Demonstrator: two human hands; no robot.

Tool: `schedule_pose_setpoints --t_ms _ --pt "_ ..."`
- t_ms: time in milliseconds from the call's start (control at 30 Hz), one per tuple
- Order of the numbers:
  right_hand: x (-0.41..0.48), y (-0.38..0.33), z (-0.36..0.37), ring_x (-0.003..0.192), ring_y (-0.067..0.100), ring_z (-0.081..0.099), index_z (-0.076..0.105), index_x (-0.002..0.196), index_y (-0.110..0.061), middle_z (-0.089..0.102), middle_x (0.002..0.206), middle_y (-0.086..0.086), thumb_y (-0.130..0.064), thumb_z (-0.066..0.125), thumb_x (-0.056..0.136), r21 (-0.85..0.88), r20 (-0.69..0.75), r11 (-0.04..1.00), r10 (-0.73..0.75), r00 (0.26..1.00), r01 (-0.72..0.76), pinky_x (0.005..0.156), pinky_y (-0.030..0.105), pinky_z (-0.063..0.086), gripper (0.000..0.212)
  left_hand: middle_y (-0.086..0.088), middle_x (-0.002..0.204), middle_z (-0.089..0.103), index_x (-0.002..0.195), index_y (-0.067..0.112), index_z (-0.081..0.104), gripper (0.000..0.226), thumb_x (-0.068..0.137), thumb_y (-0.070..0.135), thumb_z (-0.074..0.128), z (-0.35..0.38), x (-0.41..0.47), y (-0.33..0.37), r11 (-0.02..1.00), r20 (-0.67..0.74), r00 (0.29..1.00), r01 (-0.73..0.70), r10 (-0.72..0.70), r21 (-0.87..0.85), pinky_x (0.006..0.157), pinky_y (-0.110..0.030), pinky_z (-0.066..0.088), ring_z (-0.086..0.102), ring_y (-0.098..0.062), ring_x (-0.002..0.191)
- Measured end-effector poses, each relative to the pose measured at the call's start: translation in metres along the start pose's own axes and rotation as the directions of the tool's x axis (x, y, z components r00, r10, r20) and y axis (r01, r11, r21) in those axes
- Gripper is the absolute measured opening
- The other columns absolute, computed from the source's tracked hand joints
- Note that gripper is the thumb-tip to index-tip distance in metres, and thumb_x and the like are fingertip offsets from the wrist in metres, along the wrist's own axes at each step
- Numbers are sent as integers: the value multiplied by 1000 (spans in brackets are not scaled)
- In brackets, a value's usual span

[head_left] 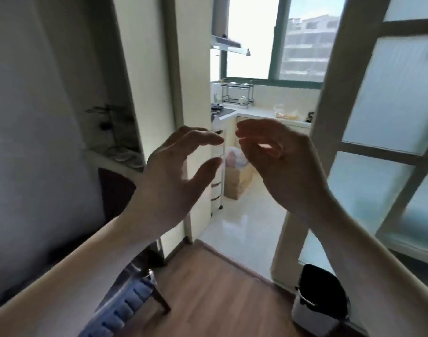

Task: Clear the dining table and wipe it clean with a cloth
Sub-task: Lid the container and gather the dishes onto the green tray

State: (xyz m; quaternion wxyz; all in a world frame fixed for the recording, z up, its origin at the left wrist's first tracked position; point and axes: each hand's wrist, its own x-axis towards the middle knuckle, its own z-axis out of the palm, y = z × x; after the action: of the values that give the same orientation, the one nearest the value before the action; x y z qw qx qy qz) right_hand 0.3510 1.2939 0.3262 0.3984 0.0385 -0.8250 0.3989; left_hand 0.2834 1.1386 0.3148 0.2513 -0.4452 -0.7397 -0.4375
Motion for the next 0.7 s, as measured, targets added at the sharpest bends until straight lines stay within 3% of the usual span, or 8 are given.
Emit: schedule_pose_setpoints --t_ms 133,267,400,533,700 --pt "9 -40 117 85 -1 66 68 109 -16 70 95 -9 -4 61 87 205 163 978 -68 984 34 76 11 52 25 15 103 60 103 25 63 22 82 20 61 -93 -48 -45 972 -117 978 187 -171 142 83 0 38 55 11 93" --pt "1 -86 216 82 -3 64 69 106 -15 67 87 -16 -1 61 85 361 335 932 -155 929 26 73 6 47 27 21 99 59 100 30 62 20 82 22 61 -172 -101 -65 895 -246 930 338 -272 292 87 2 33 51 18 94" --pt "-16 -133 283 83 -3 64 69 106 -16 68 91 -13 0 61 85 505 462 863 -266 846 -5 76 6 46 28 17 98 59 103 18 65 21 82 18 61 -234 -150 -63 786 -380 867 468 -322 403 85 2 33 52 19 90" --pt "-45 -185 336 82 -2 64 70 105 -18 69 91 -12 -2 61 85 639 553 769 -425 717 -36 79 9 47 26 8 101 64 103 16 66 22 82 18 62 -280 -205 -33 615 -585 726 657 -361 436 87 -1 36 57 5 98" --pt "-92 -238 377 77 -9 61 68 105 -17 67 91 -13 -4 59 86 743 608 660 -598 522 -110 74 6 44 25 9 103 64 103 18 66 21 82 15 66 -307 -269 15 344 -734 562 824 -383 451 88 -5 40 57 4 99"
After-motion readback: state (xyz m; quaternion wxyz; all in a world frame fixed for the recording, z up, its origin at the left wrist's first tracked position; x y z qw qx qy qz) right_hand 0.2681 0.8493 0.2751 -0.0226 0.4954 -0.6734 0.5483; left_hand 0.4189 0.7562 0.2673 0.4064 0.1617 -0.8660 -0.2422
